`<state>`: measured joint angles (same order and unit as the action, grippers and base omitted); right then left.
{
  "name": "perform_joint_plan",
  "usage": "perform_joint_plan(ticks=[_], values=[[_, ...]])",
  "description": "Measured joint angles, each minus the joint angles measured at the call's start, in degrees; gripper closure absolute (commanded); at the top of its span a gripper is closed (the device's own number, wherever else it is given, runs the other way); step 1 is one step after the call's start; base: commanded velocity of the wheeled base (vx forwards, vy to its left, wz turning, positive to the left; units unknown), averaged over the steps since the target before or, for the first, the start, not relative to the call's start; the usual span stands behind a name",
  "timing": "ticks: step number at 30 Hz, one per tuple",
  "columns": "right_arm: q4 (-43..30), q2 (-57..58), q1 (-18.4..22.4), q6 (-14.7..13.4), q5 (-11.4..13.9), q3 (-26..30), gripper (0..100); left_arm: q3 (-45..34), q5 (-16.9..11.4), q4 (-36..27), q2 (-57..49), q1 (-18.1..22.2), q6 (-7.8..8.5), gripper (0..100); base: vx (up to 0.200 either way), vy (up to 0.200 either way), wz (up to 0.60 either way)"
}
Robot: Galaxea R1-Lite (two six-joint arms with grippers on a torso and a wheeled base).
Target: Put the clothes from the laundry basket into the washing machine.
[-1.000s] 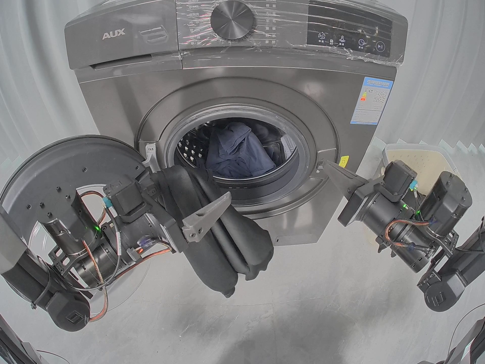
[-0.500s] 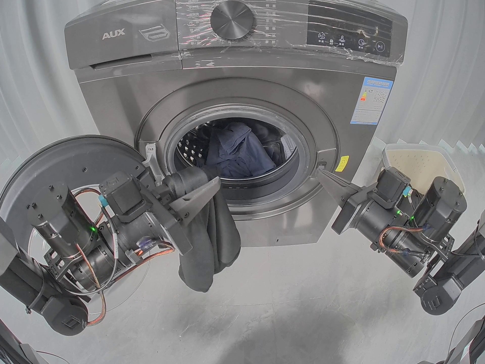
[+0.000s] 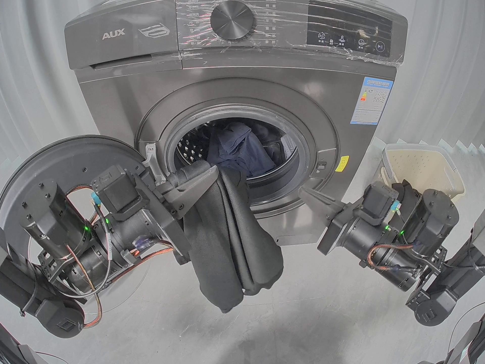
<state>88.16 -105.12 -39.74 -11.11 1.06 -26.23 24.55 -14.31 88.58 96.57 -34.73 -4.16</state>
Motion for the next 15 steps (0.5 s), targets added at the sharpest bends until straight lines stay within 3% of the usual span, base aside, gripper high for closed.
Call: perform_joint_plan(ticks=[12,13,15], values=[[-0.02,-7.56,-10.03,0.51,3.10,-1.82,100,0.88,-0.02,-0.04,-0.63,-0.63,0.11,100,0.000,0.000,0.00],[0.02,-8.08,-10.28,0.35,3.07,-2.27,0,0.89,-0.02,-0.04,-0.63,-0.71,0.11,100,0.000,0.000,0.00],[0.07,-8.87,-10.67,0.13,2.88,-2.90,0,0.94,-0.02,-0.01,-0.66,-0.84,0.13,100,0.000,0.000,0.00]])
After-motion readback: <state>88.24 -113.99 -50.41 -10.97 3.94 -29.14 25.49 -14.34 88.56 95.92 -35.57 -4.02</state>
